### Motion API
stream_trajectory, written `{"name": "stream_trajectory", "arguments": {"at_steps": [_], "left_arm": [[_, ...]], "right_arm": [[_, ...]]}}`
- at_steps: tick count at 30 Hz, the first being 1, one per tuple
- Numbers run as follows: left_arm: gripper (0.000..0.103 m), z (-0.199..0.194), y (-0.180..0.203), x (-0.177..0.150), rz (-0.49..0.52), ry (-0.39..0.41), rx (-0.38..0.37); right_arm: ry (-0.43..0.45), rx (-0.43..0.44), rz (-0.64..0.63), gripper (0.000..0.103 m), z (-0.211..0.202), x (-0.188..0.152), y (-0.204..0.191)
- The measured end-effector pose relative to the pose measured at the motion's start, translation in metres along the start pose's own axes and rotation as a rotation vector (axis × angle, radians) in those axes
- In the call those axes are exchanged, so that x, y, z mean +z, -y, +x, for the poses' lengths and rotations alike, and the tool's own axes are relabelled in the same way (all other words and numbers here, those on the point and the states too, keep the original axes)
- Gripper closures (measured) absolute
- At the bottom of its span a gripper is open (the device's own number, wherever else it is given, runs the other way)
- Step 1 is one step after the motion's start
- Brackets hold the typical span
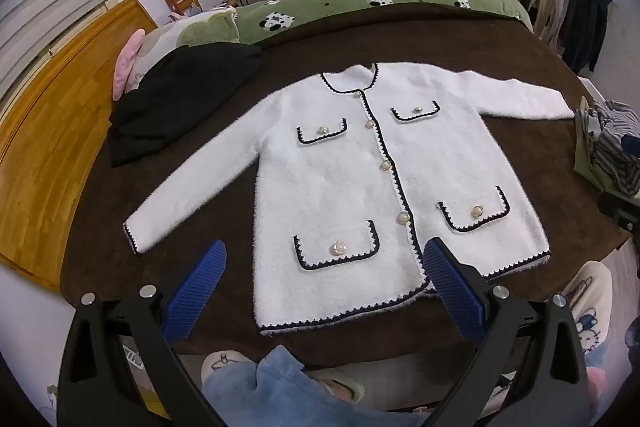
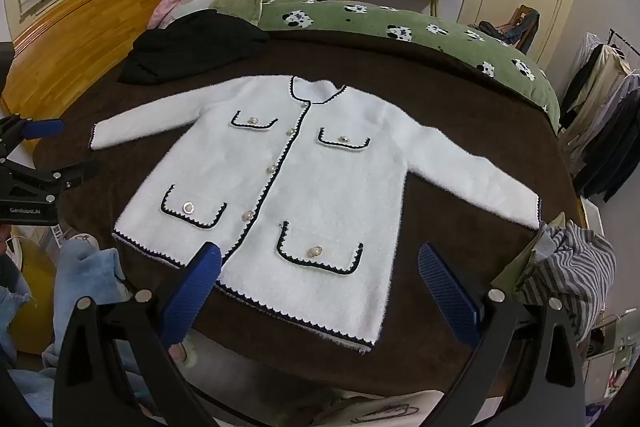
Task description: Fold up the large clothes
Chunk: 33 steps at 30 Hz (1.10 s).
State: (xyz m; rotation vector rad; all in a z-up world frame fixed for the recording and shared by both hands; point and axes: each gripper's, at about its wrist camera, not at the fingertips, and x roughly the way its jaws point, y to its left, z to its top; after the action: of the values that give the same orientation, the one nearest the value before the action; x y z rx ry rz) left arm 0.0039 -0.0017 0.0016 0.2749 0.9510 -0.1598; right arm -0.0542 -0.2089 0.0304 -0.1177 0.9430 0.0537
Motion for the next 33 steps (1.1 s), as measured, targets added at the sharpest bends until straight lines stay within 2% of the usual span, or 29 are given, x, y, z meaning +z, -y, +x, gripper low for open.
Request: {"name": "stream_trajectory", "arguments": {"at_steps": [31, 33], "left_arm": [[0.006, 0.007, 0.008, -0.005, 0.004, -0.005, -0.006], [0.006, 0.008, 0.008, -0.005, 0.003, -0.006, -0.004]], "right_arm": [[-0.013, 0.029, 0.021, 0.006, 0.009, -0.003, 0.003], [0.000, 0.011, 0.020, 0.006, 0.009, -0.003, 0.004]]}}
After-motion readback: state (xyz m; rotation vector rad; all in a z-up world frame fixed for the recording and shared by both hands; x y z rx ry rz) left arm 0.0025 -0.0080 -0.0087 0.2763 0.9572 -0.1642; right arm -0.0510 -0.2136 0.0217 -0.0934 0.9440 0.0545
